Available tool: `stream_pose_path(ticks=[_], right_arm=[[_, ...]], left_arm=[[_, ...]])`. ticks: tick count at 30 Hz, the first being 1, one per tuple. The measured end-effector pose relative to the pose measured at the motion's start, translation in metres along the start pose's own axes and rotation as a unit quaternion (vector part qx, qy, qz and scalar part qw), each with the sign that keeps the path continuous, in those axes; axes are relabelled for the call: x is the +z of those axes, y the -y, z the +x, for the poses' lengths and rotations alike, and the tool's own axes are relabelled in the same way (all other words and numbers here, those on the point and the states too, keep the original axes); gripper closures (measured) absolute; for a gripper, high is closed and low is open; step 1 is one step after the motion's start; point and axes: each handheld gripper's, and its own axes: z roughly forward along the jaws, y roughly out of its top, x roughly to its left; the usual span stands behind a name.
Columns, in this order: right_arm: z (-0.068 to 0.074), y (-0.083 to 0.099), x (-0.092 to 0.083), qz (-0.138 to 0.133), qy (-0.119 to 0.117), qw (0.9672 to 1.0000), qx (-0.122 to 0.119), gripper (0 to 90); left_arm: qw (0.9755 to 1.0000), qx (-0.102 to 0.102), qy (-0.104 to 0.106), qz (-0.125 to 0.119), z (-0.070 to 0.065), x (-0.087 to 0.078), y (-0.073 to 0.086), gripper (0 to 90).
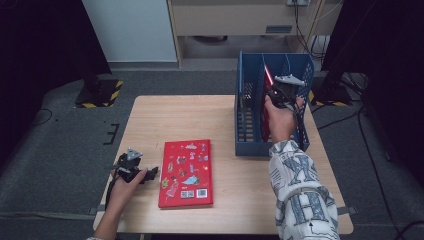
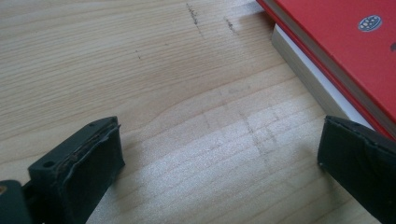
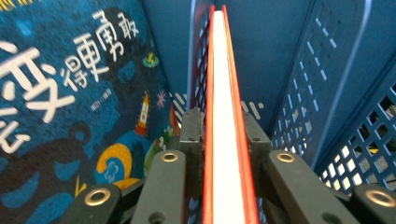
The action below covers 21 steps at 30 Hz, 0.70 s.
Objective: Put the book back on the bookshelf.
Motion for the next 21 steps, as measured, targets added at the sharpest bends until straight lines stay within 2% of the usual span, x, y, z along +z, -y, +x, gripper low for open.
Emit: stream_pose_path(ticks=[8,21], right_arm=[[0.000,-0.011,-0.004,0.000,0.000,0.9999,-0.014,73.6],[-0.001,-0.012,0.001,0.022,0.000,0.9997,-0.006,75.0]], left_arm=[[1.0000,-0.003,0.000,-0.002,0.000,0.000,0.000,0.0],[1.0000,-0.002,0.000,-0.002,0.000,0.000,0.000,0.0]])
